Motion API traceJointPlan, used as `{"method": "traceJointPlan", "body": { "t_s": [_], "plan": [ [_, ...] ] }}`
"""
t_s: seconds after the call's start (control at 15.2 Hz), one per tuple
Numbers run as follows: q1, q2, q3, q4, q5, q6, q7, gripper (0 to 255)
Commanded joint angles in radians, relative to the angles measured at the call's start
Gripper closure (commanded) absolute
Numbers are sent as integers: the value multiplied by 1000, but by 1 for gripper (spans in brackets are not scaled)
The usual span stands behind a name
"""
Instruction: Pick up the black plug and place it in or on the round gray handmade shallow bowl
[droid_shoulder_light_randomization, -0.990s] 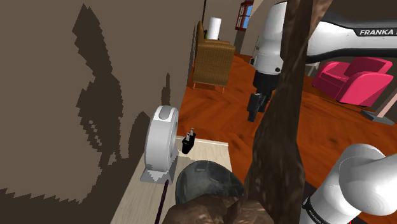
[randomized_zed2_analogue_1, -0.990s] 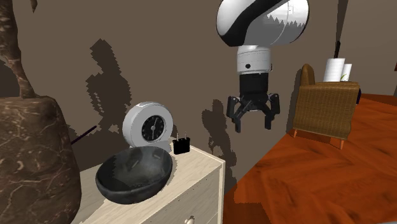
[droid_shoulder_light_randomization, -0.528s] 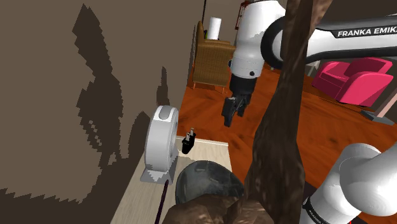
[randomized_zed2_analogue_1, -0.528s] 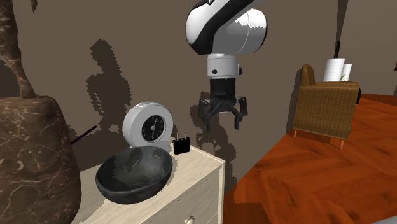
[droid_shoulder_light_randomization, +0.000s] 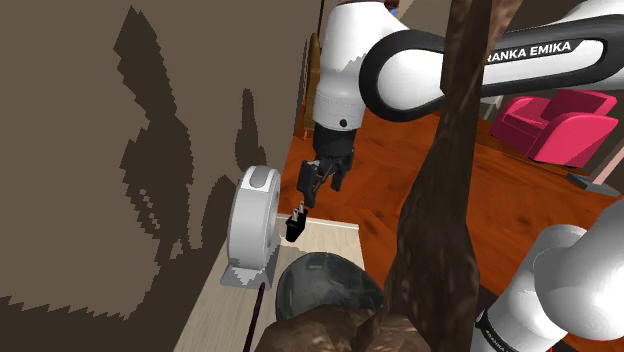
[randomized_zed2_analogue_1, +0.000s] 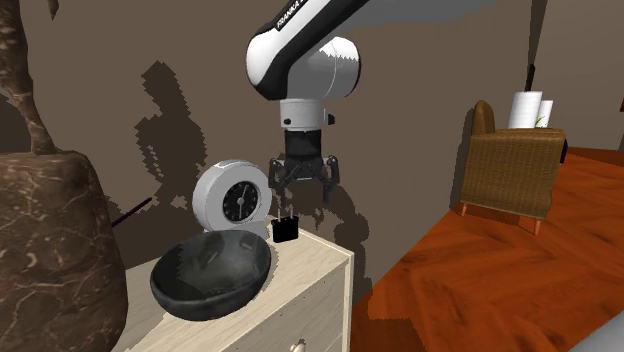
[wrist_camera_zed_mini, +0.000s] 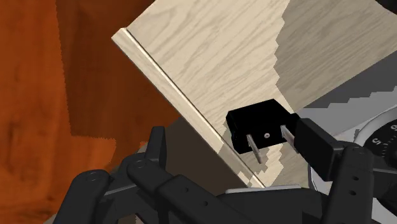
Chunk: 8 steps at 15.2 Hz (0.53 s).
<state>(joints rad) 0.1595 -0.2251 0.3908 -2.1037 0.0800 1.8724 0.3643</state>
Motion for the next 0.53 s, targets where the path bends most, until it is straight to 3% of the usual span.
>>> {"method": "traceJointPlan", "body": {
  "t_s": [0.0,0.13,0.46],
  "plan": [
    [9,63,31,47,-19,25,48,0],
    [17,123,54,99,-44,39,89,0],
    [18,138,56,46,-49,105,93,0]
  ]
}}
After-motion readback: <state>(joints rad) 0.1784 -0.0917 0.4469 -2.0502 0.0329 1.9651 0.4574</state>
